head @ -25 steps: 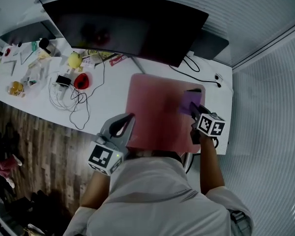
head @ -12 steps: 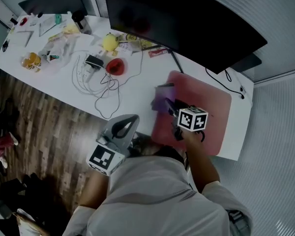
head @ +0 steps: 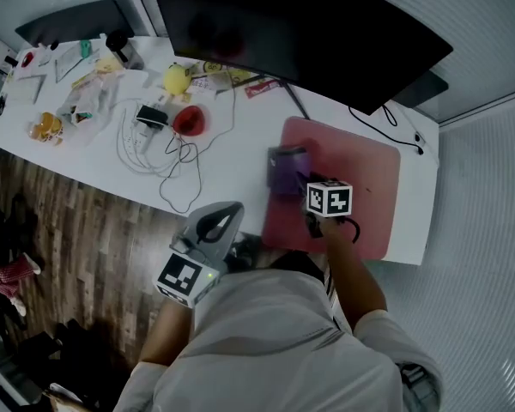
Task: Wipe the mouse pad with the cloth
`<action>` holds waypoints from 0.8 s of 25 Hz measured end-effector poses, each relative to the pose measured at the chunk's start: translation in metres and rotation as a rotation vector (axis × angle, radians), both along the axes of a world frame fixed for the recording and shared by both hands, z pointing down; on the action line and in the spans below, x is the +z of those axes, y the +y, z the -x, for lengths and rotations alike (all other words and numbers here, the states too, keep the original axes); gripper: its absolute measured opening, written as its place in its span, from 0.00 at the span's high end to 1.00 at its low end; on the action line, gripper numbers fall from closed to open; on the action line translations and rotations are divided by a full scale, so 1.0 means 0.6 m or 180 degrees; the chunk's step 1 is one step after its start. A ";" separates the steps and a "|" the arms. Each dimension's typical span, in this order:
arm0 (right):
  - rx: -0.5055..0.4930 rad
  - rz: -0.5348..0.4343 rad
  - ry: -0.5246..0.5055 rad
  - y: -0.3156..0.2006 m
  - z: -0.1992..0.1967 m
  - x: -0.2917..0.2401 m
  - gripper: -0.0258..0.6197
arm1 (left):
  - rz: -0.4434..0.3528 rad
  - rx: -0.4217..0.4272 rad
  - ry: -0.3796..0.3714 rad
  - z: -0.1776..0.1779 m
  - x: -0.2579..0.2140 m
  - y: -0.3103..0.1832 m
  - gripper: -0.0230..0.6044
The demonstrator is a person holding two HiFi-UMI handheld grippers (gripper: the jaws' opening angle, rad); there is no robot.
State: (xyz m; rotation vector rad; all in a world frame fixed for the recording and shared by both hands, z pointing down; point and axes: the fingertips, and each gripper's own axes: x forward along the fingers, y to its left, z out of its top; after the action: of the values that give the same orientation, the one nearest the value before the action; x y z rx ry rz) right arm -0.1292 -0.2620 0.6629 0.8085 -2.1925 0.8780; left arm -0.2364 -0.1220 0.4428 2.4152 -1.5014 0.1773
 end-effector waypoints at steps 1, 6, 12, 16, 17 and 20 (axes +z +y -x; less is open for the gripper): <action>0.0087 0.0010 0.0022 -0.006 -0.027 0.002 0.88 | 0.0015 0.0044 -0.0006 -0.014 -0.001 -0.008 0.96; 0.0431 0.0032 0.0058 -0.038 -0.161 0.010 0.88 | 0.0038 0.0181 0.0002 -0.095 -0.009 -0.050 0.96; 0.0632 0.0059 0.0038 -0.074 -0.307 0.012 0.88 | 0.0094 0.0306 0.0002 -0.222 -0.006 -0.089 0.96; 0.0697 0.0079 0.0020 -0.095 -0.399 0.015 0.88 | 0.0114 0.0384 -0.0006 -0.314 -0.001 -0.118 0.96; 0.0711 0.0082 0.0020 -0.099 -0.425 0.017 0.88 | 0.0118 0.0400 -0.0004 -0.338 0.000 -0.126 0.96; 0.0774 0.0089 0.0031 -0.107 -0.507 0.022 0.88 | 0.0137 0.0443 -0.0003 -0.407 0.004 -0.145 0.96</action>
State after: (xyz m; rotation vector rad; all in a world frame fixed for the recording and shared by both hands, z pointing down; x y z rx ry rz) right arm 0.1748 -0.3263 0.6761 1.0791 -2.0976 1.0167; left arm 0.0081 -0.2091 0.4454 2.4858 -1.3162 0.2376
